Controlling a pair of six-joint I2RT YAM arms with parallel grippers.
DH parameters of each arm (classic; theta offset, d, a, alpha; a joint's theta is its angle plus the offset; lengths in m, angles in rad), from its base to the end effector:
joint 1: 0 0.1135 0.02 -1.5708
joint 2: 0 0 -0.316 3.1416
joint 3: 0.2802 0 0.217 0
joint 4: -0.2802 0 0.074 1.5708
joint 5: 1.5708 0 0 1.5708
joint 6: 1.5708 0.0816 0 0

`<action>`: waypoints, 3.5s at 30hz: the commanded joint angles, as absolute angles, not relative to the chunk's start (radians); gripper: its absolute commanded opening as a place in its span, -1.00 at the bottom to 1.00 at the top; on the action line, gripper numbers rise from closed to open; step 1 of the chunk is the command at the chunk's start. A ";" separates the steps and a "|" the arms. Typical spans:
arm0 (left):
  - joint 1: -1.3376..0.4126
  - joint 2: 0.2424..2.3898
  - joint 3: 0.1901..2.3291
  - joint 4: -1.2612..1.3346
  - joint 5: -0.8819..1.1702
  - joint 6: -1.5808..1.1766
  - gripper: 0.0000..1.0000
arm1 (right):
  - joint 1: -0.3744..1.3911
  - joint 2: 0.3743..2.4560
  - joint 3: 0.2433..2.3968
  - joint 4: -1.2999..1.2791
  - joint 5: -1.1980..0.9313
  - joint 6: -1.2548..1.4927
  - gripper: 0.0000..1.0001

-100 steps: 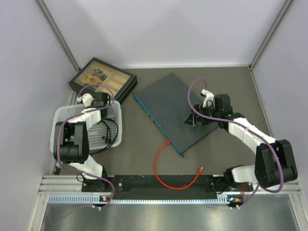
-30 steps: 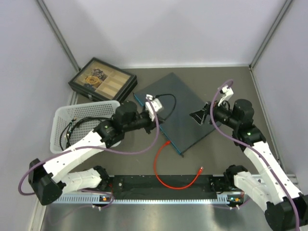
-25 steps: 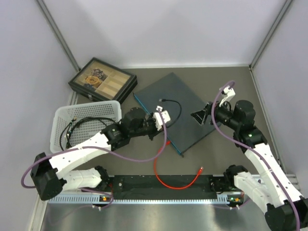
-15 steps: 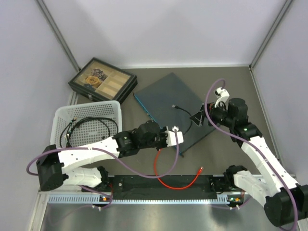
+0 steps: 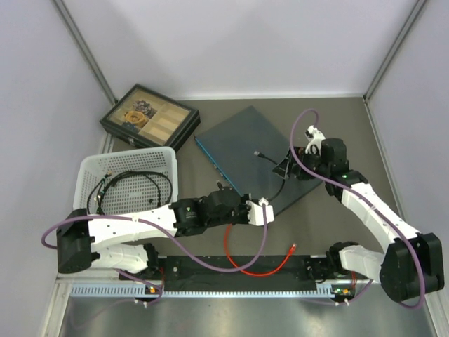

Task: Insert the plug into the switch port
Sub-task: Adjust the connector.

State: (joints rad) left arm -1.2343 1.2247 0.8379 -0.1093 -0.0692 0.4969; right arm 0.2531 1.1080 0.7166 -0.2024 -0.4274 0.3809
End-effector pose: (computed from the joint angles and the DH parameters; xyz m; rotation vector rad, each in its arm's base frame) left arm 0.0929 -0.2485 0.3137 1.5616 1.3858 -0.3808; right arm 0.2021 0.0872 0.2892 -0.1130 2.2180 0.8204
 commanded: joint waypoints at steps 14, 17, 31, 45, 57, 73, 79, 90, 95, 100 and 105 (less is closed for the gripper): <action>-1.243 1.223 0.795 0.028 -0.130 0.532 -1.00 | 0.264 1.209 0.722 0.074 -0.675 0.549 -0.66; -1.243 1.210 0.776 0.052 -0.161 0.525 -1.00 | 0.264 1.203 0.722 0.106 -0.698 0.560 -1.00; -1.241 1.048 0.758 0.153 -0.459 0.367 0.00 | 0.264 1.032 1.127 -0.172 -0.304 0.157 -1.00; -1.086 0.933 0.888 0.052 -0.710 -0.248 0.60 | 0.480 0.985 0.951 -0.008 0.117 -0.325 -1.00; -0.897 0.925 0.851 -0.104 -0.675 -0.696 0.65 | 1.012 1.130 0.600 0.492 0.621 -0.620 -1.00; -0.805 1.123 0.880 -0.218 -0.418 -1.054 0.67 | 1.236 1.408 0.571 0.750 0.798 -0.712 -1.00; -0.805 1.210 0.907 -0.207 -0.359 -1.104 0.65 | 1.250 1.446 0.572 0.778 0.813 -0.758 -1.00; -0.805 1.325 0.887 -0.124 -0.279 -1.178 0.28 | 1.281 1.514 0.571 0.859 0.854 -0.839 -1.00; -0.805 1.342 0.890 -0.109 -0.245 -1.195 -0.18 | 1.290 1.537 0.581 0.867 0.864 -0.861 -1.00; -0.805 1.321 0.882 -0.100 -0.271 -1.174 -1.00 | 1.292 1.533 0.591 0.810 0.856 -0.845 -0.80; -0.785 1.276 0.833 -0.049 -0.295 -1.082 -1.00 | 1.293 1.462 0.600 0.646 0.821 -0.776 -0.12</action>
